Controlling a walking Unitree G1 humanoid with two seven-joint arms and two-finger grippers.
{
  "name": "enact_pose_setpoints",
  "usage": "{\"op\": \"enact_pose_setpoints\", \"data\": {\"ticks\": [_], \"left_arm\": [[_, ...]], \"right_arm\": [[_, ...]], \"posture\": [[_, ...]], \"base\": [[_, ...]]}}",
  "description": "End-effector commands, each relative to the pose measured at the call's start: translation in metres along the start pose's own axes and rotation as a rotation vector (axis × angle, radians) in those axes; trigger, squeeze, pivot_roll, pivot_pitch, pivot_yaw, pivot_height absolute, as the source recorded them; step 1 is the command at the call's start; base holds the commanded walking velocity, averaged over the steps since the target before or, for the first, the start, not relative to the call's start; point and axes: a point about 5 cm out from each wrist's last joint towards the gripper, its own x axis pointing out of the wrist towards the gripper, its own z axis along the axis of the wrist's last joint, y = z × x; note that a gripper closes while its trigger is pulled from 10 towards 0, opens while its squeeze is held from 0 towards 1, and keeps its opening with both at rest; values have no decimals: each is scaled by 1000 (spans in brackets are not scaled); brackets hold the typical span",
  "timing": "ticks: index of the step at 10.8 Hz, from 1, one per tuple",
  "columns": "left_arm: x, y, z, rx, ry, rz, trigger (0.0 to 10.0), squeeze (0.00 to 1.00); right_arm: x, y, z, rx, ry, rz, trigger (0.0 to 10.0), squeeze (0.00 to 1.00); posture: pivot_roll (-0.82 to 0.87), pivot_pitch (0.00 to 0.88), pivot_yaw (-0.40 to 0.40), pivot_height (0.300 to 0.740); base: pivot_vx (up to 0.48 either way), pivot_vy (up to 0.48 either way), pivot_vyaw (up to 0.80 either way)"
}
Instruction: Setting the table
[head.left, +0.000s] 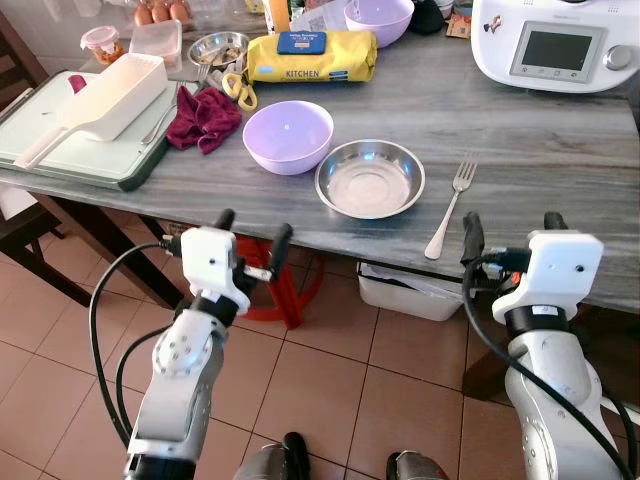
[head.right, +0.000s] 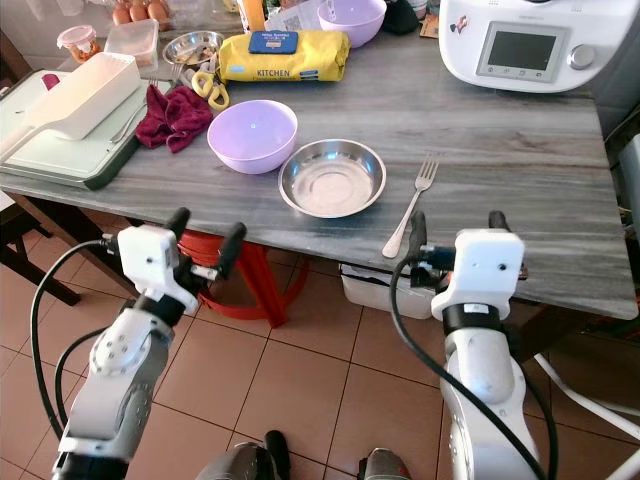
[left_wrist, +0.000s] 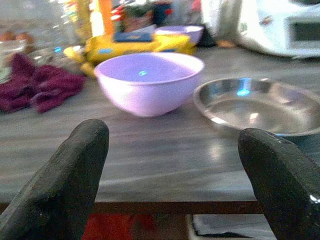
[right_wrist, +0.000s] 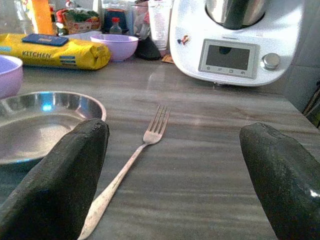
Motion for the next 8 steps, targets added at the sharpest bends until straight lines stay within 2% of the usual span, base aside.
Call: {"op": "enact_pose_setpoints", "data": {"ticks": [1, 2, 4, 6, 8], "left_arm": [[-2, 6, -6, 20, 40, 52, 10000, 0], [0, 11, -9, 62, 61, 121, 10000, 0], [1, 13, -9, 92, 65, 156, 10000, 0], [1, 11, -11, 79, 72, 141, 10000, 0], [2, 8, -12, 75, 76, 139, 10000, 0]], "right_arm": [[1, -1, -1, 19, 15, -21, 10000, 455], [3, -2, -2, 27, 22, -29, 10000, 0], [4, -2, -3, 34, 27, -32, 10000, 0], [5, -1, -3, 41, 36, -30, 10000, 0], [5, 0, -6, 51, 55, -36, 10000, 0]], "posture": [[-156, 169, 96, 740], [-153, 168, 98, 740], [-151, 166, 97, 740], [-150, 167, 98, 740], [-150, 166, 99, 740]], "base": [[0, 0, 0], [0, 0, 0], [0, 0, 0], [0, 0, 0], [0, 0, -738]]}}
